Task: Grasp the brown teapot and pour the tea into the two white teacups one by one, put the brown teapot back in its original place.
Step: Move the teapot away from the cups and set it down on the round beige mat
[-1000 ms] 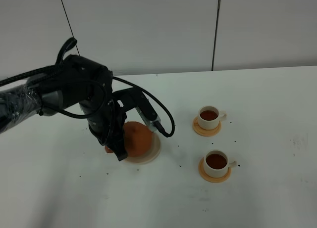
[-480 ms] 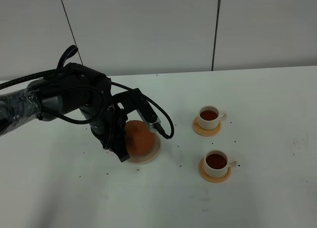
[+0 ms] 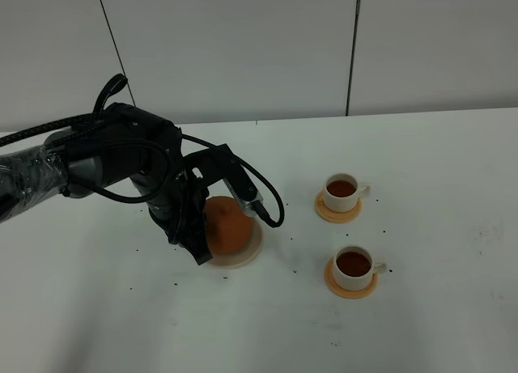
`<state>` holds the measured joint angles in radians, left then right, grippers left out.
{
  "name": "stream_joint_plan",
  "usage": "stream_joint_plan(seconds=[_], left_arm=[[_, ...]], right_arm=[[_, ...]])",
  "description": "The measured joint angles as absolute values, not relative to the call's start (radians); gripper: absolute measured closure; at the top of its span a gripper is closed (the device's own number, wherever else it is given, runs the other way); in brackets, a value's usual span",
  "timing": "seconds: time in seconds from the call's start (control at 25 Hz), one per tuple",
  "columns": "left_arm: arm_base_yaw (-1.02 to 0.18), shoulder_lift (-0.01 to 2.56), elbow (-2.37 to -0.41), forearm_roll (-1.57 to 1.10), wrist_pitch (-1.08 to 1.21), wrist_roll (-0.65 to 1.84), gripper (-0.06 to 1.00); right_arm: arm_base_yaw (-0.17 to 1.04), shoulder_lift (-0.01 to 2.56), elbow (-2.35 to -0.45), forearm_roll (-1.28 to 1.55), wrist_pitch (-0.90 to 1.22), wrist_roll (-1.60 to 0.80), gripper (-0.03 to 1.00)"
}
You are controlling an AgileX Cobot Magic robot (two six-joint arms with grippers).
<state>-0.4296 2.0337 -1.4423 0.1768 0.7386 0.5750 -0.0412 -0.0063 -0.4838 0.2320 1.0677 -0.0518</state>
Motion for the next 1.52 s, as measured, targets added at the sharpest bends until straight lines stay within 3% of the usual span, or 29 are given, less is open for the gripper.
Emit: stream_joint_plan(seconds=[1.52], left_arm=[[-0.429,2.053,-1.442,0.140,0.760,0.602,0.77]], right_arm=[[-0.041,-0.006,-0.484,0.233,1.068,-0.052,0.73]])
